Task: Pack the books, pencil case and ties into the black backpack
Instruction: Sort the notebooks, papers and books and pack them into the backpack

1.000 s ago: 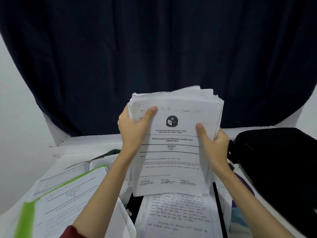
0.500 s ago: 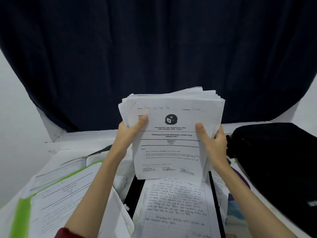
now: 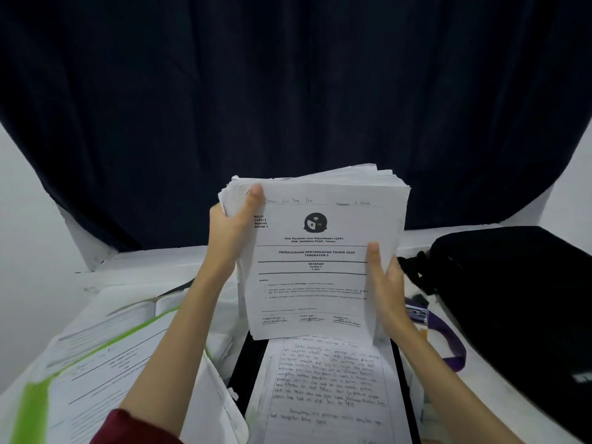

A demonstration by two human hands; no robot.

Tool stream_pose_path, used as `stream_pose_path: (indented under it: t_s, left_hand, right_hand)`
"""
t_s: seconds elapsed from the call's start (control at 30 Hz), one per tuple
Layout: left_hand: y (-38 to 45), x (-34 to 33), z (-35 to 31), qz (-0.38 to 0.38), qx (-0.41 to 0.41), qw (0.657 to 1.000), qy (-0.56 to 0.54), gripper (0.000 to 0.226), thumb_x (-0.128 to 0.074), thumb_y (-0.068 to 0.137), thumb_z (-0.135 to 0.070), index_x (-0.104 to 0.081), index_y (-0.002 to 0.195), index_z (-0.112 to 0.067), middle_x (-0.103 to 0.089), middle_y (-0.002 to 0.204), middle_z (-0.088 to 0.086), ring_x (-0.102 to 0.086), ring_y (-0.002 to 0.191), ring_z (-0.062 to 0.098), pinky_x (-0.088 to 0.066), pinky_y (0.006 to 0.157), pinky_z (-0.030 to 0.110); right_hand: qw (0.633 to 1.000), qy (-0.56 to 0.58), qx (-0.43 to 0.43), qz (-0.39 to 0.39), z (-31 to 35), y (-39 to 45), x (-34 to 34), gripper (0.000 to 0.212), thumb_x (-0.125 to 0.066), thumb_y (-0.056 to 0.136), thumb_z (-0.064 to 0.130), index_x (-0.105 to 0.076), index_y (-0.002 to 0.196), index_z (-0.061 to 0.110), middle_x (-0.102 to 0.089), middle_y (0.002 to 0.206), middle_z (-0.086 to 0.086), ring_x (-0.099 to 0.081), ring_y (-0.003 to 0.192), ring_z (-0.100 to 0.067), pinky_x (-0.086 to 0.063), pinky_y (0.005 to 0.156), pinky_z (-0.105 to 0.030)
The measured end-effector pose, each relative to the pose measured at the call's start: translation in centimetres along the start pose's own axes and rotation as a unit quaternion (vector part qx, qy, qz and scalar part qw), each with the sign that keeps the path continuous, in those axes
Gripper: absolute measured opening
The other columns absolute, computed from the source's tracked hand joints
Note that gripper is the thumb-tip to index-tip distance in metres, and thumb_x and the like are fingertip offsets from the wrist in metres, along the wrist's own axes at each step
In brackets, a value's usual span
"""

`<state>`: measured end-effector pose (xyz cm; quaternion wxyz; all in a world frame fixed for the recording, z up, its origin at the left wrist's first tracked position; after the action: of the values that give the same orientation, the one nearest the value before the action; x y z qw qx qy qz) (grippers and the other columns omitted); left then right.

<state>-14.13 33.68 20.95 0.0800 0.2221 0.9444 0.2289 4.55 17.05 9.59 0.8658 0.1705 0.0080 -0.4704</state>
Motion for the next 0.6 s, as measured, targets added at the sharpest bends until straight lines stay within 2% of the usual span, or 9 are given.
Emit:
stream_pose_path:
  t_s: [0.07, 0.13, 0.2, 0.27, 0.33, 0.4, 0.47, 0.53, 0.6]
  left_hand:
    - [-0.5, -0.2, 1.6, 0.022, 0.024, 0.999, -0.021, 0.053, -0.06, 0.058, -0.07, -0.063, 0.082, -0.023, -0.07, 0.067, -0.015, -0.068, 0.068, 0.002, -0.052, 0.058, 0.016]
    - [-1.1, -0.6, 3.5, 0.053, 0.049, 0.997, -0.023, 0.067, -0.061, 0.052, -0.078, -0.064, 0.091, -0.024, -0.073, 0.079, -0.013, -0.07, 0.078, 0.004, -0.052, 0.063, 0.015]
    - [-1.6, -1.0, 4.5, 0.065, 0.057, 0.996, -0.025, 0.075, -0.063, 0.048, -0.083, -0.064, 0.097, -0.026, -0.074, 0.089, -0.01, -0.07, 0.085, 0.006, -0.053, 0.069, 0.02]
    - [-1.7, -1.2, 4.5, 0.045, 0.068, 0.995, -0.049, 0.07, -0.065, 0.057, -0.078, -0.063, 0.1, -0.022, -0.073, 0.093, -0.005, -0.07, 0.085, 0.007, -0.054, 0.068, 0.022]
    - [-1.5, -1.3, 4.0, 0.02, 0.074, 0.995, -0.06, 0.047, -0.066, 0.074, -0.062, -0.063, 0.094, -0.018, -0.073, 0.081, -0.007, -0.07, 0.074, 0.003, -0.054, 0.061, 0.02]
    - [-1.3, -1.3, 3.4, 0.019, 0.073, 0.995, -0.058, 0.023, -0.063, 0.084, -0.043, -0.061, 0.085, -0.02, -0.071, 0.067, -0.012, -0.068, 0.064, 0.001, -0.052, 0.054, 0.017]
    - [-1.0, -1.3, 2.9, 0.033, 0.07, 0.996, -0.052, 0.026, -0.068, 0.082, -0.041, -0.065, 0.089, -0.017, -0.074, 0.076, -0.007, -0.071, 0.072, 0.007, -0.054, 0.058, 0.02]
    - [-0.7, -1.0, 2.4, 0.048, 0.057, 0.996, -0.05, 0.037, -0.072, 0.077, -0.043, -0.068, 0.098, -0.013, -0.075, 0.089, -0.001, -0.072, 0.084, 0.016, -0.055, 0.066, 0.025]
    - [-0.3, -0.6, 2.5, 0.061, 0.053, 0.995, -0.061, 0.042, -0.076, 0.074, -0.043, -0.068, 0.102, -0.013, -0.075, 0.094, 0.001, -0.071, 0.088, 0.018, -0.055, 0.07, 0.027]
  right_hand:
    - [0.999, -0.007, -0.039, 0.0, -1.9, -0.2, 0.3, 0.08, -0.047, 0.07, 0.077, -0.044, 0.133, 0.028, -0.058, 0.119, 0.016, -0.054, 0.114, -0.007, -0.043, 0.099, -0.025]
    - [0.998, -0.012, -0.055, 0.007, -2.7, -0.7, 0.3, 0.082, -0.046, 0.069, 0.076, -0.043, 0.135, 0.028, -0.057, 0.121, 0.015, -0.052, 0.118, -0.011, -0.039, 0.105, -0.032]
    - [0.998, -0.012, -0.059, 0.014, -2.7, -0.8, 0.2, 0.078, -0.046, 0.071, 0.072, -0.044, 0.135, 0.027, -0.057, 0.12, 0.015, -0.052, 0.117, -0.011, -0.039, 0.103, -0.031]
    - [0.998, -0.008, -0.051, 0.021, -2.1, -0.7, 0.1, 0.073, -0.044, 0.076, 0.067, -0.048, 0.134, 0.023, -0.06, 0.121, 0.011, -0.055, 0.113, -0.01, -0.043, 0.098, -0.026]
    - [0.999, 0.0, -0.041, 0.024, -1.6, -0.6, -0.1, 0.065, -0.044, 0.08, 0.06, -0.052, 0.132, 0.021, -0.063, 0.119, 0.01, -0.058, 0.107, -0.004, -0.047, 0.089, -0.017]
    - [0.999, 0.015, -0.041, 0.028, -1.5, -0.5, -0.1, 0.06, -0.045, 0.082, 0.056, -0.055, 0.128, 0.019, -0.065, 0.116, 0.008, -0.061, 0.105, -0.005, -0.05, 0.085, -0.017]
    - [0.998, 0.021, -0.045, 0.04, -1.4, -0.4, 0.0, 0.05, -0.048, 0.087, 0.05, -0.058, 0.123, 0.016, -0.068, 0.112, 0.006, -0.064, 0.104, -0.008, -0.052, 0.081, -0.018]
    - [0.998, 0.022, -0.041, 0.052, -0.7, -0.1, 0.2, 0.035, -0.049, 0.094, 0.036, -0.06, 0.118, 0.014, -0.07, 0.106, 0.007, -0.066, 0.099, -0.006, -0.052, 0.072, -0.013]
    - [0.996, 0.026, -0.036, 0.072, 0.2, 0.4, 0.1, 0.028, -0.051, 0.096, 0.024, -0.059, 0.118, 0.011, -0.07, 0.107, 0.001, -0.067, 0.098, -0.009, -0.053, 0.073, -0.015]
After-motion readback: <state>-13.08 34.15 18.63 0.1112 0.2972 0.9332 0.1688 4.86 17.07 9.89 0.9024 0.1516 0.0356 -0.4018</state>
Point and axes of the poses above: each hand's wrist, its own y-axis towards the middle knuckle, its own x-axis out of the back of the hand, z = x × y, the point moved 8 cm from there along y, towards the middle knuckle
